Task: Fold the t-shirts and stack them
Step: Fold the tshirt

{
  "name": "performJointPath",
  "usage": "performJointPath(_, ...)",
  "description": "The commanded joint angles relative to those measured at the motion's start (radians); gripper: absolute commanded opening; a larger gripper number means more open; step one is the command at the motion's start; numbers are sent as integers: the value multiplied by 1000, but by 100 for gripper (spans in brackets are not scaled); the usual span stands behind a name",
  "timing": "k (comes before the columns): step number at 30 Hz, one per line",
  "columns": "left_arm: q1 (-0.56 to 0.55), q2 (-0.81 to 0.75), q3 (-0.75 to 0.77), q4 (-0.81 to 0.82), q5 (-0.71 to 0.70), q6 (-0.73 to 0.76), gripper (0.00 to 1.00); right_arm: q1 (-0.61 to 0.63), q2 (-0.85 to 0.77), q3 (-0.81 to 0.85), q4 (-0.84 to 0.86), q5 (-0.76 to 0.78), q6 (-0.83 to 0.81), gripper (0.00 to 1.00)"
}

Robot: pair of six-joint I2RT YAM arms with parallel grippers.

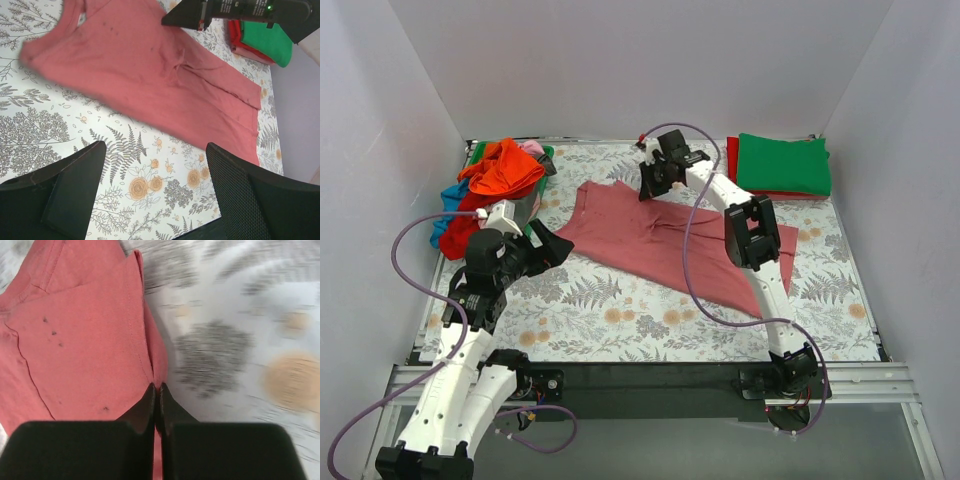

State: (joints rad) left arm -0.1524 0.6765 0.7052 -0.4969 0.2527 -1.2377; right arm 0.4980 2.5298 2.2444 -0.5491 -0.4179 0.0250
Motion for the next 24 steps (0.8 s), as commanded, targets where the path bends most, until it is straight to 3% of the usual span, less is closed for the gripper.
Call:
performJointPath(1, 5, 15, -12, 21, 22, -2, 80, -91, -17, 27, 138, 133, 99, 1)
performJointPath(2, 5, 18, -12, 24, 22, -5, 80, -113, -17, 29, 164, 137, 111, 21)
performJointPath(5, 5, 34, -16, 35, 25, -14, 80, -144, -20, 53, 173, 154, 105, 39)
performJointPath(10, 5, 37, -33, 66, 46, -39, 80, -202, -112, 32, 178, 165, 58, 43)
performJointPath(12, 5, 29, -41, 73, 56, -49, 80, -228, -187, -31, 169, 58, 12, 54)
performJointPath(13, 5, 28, -49, 75, 59, -51, 80, -233, -216, -61, 155, 6, -81, 59)
performJointPath(14, 5, 25, -52, 78, 66, -58, 80, -233, -245, -116, 128, -156, -146, 64)
performJointPath(17, 5, 37, -78, 93, 94, -94, 80, -220, -382, -280, -41, -400, -467, 65)
performJointPath(18, 5, 46, -87, 101, 117, -107, 80, -211, -463, -328, -104, -416, -582, 65)
performJointPath(19, 5, 55, -96, 107, 131, -121, 80, -199, -514, -388, -205, -386, -676, 65)
performJointPath(20, 5, 64, -108, 112, 140, -138, 80, -159, -569, -482, -212, -245, -818, 66)
performJointPath(22, 5, 100, -134, 115, 123, -207, 79, -83, -745, -769, -181, -80, -933, 66)
performJointPath(24, 4, 126, -141, 112, 82, -252, 79, -38, -884, -1008, -111, 130, -898, 68)
